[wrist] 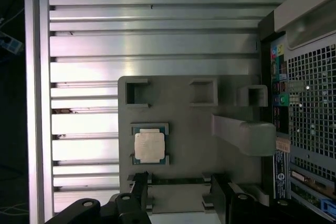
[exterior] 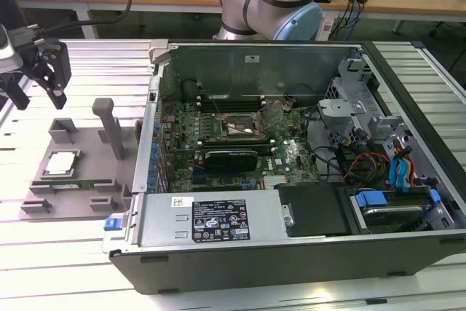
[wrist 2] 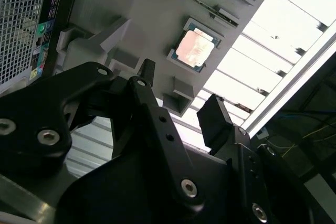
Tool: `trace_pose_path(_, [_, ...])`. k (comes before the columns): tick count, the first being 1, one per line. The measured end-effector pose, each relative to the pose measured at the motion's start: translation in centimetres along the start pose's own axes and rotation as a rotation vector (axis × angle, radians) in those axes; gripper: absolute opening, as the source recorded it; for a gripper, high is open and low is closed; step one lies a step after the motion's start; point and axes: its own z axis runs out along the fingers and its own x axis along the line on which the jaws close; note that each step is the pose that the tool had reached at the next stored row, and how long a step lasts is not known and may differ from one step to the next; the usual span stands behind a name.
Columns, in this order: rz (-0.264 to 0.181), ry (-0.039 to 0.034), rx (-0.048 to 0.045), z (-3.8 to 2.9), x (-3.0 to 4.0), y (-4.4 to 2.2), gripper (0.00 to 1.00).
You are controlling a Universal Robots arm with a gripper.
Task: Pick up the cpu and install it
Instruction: 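Pick up the cpu and move it towards the insertion slot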
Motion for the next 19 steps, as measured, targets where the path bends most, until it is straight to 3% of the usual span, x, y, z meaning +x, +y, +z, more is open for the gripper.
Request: trace_pose_path(19, [0.000, 0.0000, -0.0001, 1.59, 0.05, -0.01, 0.60])
